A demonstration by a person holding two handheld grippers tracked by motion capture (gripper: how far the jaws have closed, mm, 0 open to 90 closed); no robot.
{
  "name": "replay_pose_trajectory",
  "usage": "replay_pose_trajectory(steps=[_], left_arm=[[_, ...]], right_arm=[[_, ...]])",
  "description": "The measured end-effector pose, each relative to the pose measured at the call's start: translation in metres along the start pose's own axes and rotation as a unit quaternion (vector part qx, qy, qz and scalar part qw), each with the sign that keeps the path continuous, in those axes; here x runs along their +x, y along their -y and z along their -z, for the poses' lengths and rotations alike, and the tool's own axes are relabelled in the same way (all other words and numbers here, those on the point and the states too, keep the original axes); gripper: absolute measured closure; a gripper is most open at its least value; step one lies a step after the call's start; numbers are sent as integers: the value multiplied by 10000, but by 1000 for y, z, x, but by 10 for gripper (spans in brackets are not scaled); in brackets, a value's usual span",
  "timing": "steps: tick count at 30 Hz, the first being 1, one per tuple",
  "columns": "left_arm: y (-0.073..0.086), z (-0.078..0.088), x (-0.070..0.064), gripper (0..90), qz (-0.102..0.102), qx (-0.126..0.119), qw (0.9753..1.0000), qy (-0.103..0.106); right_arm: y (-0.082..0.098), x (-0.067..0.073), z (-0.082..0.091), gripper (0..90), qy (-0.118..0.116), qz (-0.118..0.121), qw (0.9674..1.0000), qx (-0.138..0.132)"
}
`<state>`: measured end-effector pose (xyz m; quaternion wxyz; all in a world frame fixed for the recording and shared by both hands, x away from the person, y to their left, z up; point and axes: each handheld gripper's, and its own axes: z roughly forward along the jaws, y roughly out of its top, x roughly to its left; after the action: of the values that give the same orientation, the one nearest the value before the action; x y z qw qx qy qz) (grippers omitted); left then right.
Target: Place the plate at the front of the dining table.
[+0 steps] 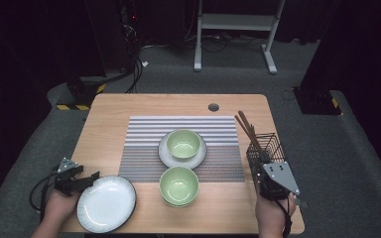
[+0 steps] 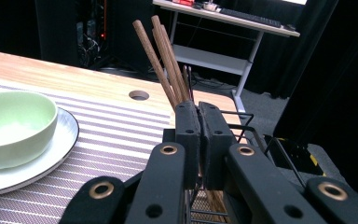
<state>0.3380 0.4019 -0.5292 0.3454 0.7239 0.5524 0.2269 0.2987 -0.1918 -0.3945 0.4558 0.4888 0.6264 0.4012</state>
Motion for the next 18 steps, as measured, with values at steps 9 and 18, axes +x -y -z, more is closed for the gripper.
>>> replay_pose_trajectory(steps=[9, 18], left_arm=[[0, 0, 0, 232, 2, 1, 10000, 1], [0, 0, 0, 232, 2, 0, 10000, 1]], right_arm=[[-2, -2, 1, 877, 19, 20, 10000, -73], [-5, -2, 1, 881, 59, 74, 9999, -67]])
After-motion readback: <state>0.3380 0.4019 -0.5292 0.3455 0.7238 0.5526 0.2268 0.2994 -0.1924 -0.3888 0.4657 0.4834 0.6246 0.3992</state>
